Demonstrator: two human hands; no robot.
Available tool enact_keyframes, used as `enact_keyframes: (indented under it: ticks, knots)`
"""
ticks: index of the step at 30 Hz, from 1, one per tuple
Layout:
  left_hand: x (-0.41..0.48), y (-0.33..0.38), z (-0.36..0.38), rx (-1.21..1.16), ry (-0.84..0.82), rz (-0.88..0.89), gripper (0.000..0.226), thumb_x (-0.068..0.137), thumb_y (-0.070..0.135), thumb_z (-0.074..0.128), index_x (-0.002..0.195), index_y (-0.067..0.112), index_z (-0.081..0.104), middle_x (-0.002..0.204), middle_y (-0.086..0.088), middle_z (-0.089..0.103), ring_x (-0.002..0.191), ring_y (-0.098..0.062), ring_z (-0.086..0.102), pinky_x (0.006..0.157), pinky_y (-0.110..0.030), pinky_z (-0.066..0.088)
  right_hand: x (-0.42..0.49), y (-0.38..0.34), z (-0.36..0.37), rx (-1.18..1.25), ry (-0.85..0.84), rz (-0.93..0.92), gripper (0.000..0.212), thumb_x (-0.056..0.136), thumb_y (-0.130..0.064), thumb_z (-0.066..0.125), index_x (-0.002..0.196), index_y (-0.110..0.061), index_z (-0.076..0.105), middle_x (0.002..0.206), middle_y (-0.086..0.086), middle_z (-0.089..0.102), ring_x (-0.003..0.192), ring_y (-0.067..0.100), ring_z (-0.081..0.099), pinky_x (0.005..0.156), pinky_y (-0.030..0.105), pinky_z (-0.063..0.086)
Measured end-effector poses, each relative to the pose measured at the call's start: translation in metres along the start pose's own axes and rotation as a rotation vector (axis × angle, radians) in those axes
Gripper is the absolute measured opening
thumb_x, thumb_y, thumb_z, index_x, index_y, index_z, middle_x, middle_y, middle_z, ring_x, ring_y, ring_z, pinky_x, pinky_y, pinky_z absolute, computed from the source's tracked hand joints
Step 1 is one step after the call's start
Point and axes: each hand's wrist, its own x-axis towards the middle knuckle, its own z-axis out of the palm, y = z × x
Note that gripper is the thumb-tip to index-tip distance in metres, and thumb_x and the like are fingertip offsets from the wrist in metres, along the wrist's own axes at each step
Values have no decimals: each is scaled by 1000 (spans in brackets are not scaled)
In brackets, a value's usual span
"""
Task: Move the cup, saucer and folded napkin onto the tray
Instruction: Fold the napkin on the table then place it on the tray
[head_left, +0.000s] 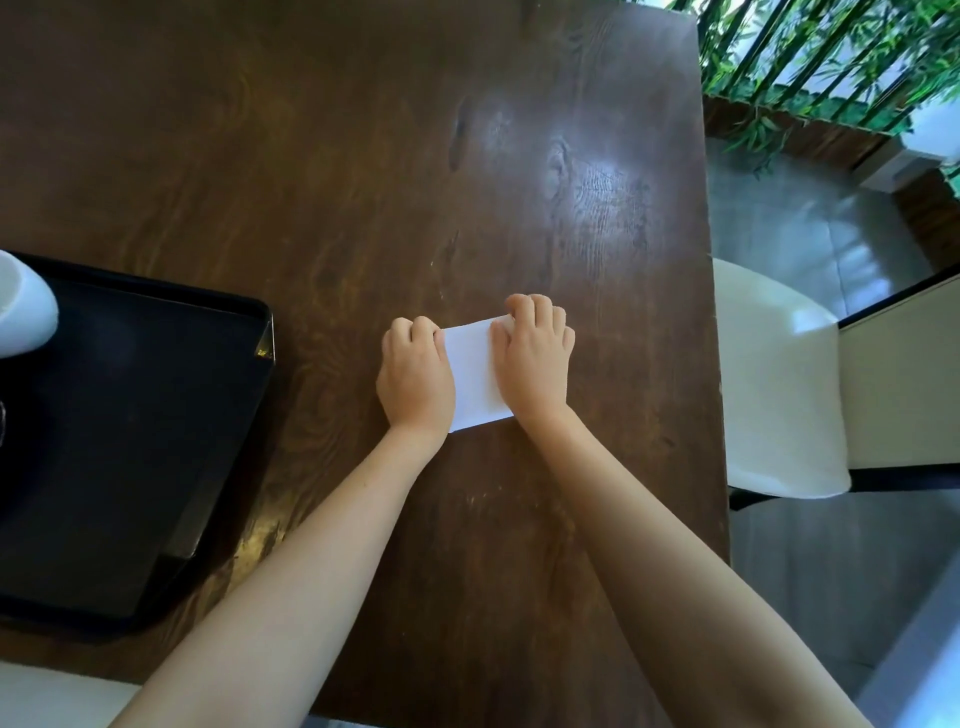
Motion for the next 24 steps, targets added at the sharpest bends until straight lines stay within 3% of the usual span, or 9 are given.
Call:
enact_keyframes:
  ticks: [3,9,13,17,20,22,24]
  knots:
    - [2,-1,2,84,-2,66,20,96,14,41,92,4,58,98,-14,59,91,-30,54,70,-40,46,-3,3,1,-3,-21,-132,41,93,-9,41,133,-15,49,137,1,52,124,24,44,103,36,27]
    - [4,-4,6,131,20,106,15,93,9,47,87,3,59,90,-17,59,83,-34,55,69,-43,44,-1,8,1,16,-77,-169,37,98,-18,36,130,-13,54,141,2,51,135,22,38,114,35,17]
    - [4,-7,7,189,36,152,16,93,13,49,90,7,63,94,-15,60,85,-34,56,69,-44,44,1,12,2,-121,-174,-164,48,101,-31,24,147,-16,29,157,-1,26,147,18,13,120,41,-1]
    - [7,-10,4,186,32,174,23,94,15,45,107,10,63,114,-12,61,104,-32,55,83,-43,42,2,14,6,-149,-236,-159,54,100,-36,18,151,-17,11,161,-2,11,148,17,0,119,44,-6]
    - [6,-1,4,209,-9,407,36,95,17,39,126,10,56,134,-11,57,125,-29,51,103,-46,37,1,15,8,-145,-236,-140,55,100,-36,17,151,-17,10,161,-2,9,148,15,-2,119,44,-8]
    - [3,-1,6,278,-163,501,45,98,25,29,139,11,41,147,-9,43,138,-24,35,115,-46,20,1,16,9,-137,-243,-139,55,100,-37,17,151,-18,10,161,-3,9,148,15,-2,118,44,-8]
    - [4,-10,10,293,-283,452,50,100,30,23,147,13,24,156,-5,24,145,-18,16,118,-43,4,1,17,8,-131,-254,-146,54,100,-37,17,151,-19,9,161,-3,8,148,14,-2,118,45,-8]
